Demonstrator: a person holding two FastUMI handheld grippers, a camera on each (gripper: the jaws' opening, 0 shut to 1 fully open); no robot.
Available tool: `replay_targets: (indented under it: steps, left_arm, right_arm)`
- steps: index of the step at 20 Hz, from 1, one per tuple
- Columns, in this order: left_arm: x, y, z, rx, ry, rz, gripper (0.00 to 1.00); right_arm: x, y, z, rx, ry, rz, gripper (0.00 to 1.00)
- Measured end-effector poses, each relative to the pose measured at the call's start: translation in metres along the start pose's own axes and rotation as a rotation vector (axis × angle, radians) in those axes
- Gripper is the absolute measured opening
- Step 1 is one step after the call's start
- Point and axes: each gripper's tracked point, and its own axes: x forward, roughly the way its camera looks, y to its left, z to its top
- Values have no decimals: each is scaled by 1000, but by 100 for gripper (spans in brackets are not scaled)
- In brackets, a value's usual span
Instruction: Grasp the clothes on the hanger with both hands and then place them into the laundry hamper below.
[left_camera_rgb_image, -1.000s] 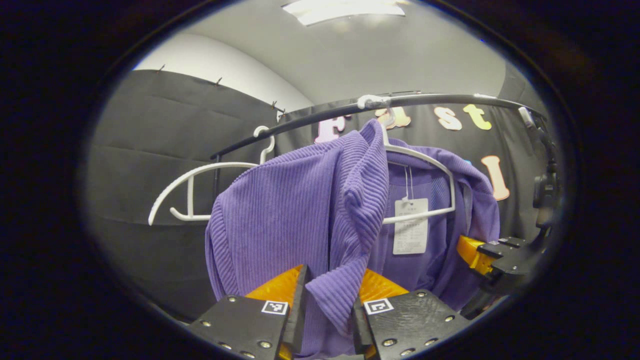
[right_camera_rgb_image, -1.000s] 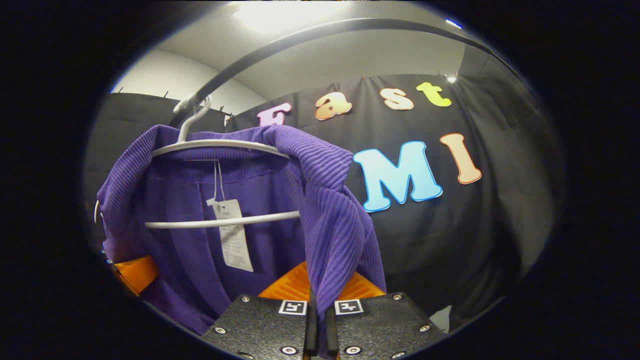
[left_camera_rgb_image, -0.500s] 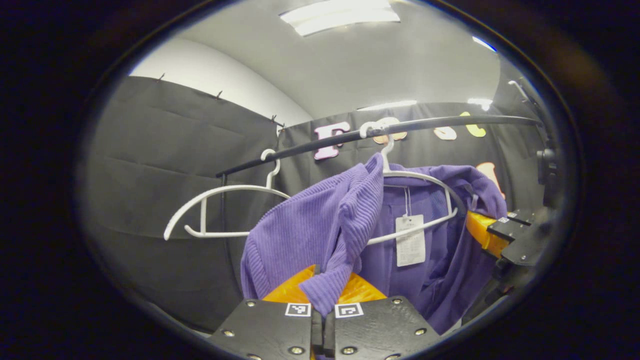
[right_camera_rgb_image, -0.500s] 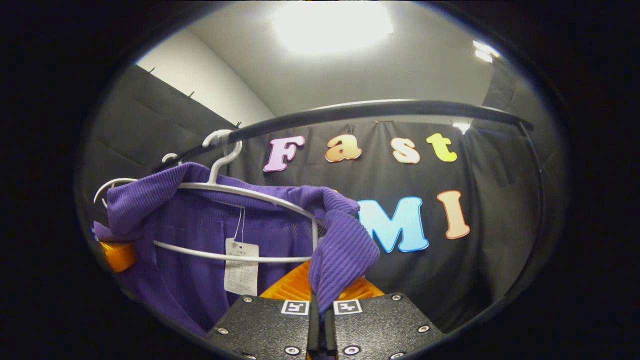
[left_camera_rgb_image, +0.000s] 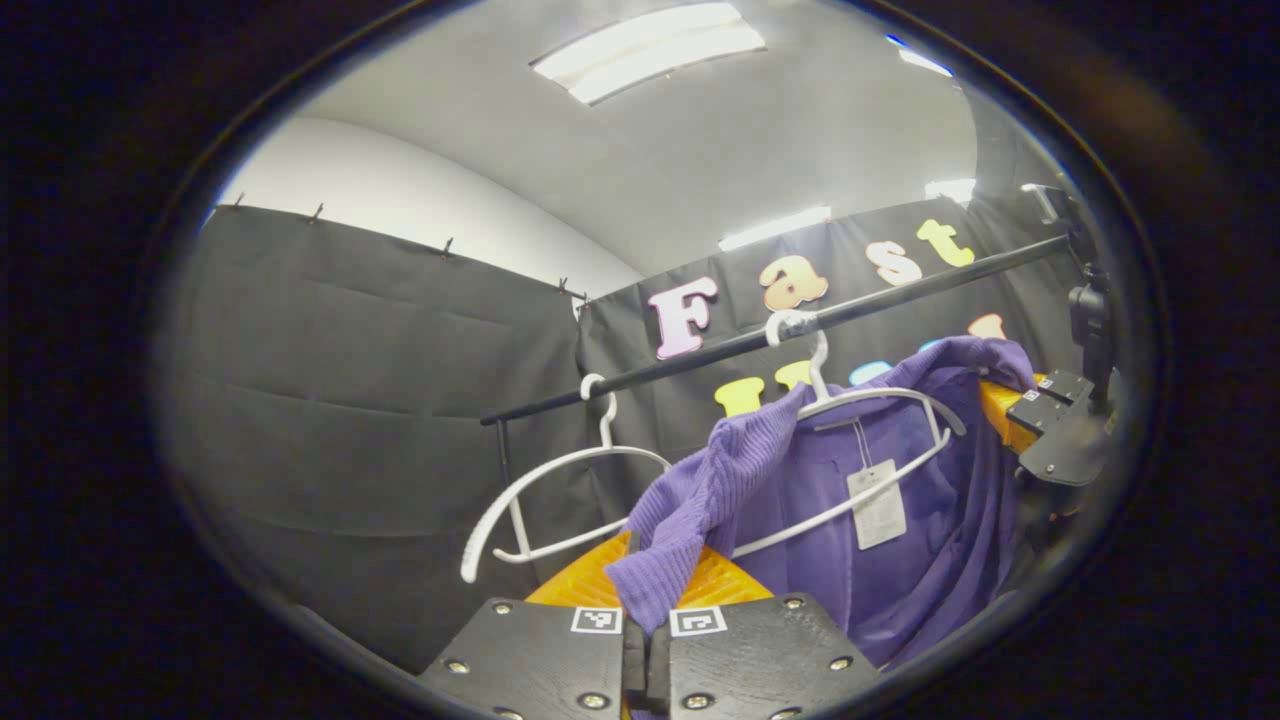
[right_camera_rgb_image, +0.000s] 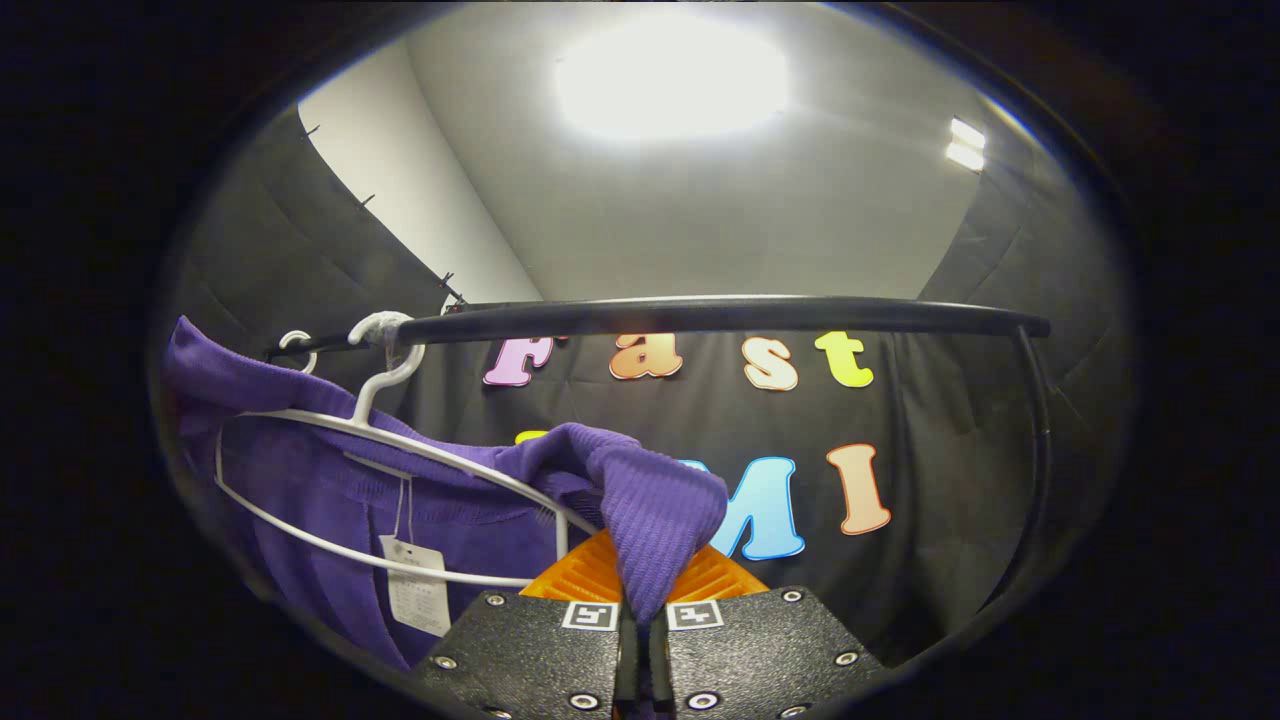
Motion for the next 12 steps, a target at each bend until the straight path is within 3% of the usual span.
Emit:
replay_targets:
  steps: [5,10,11,12]
  left_arm:
    - [19,25,14,25,-25,42,7]
    - [37,46,22,33,-43,46,7]
    - [41,50,26,36,-46,44,2]
    - [45,55,28,38,-50,44,7]
  right_arm:
    - [15,-28,4,29,3,-77,4]
    - [28,-35,-5,25,16,-88,4]
    - [28,-34,-7,21,19,-85,4]
    - [29,-32,-10,18,20,-81,4]
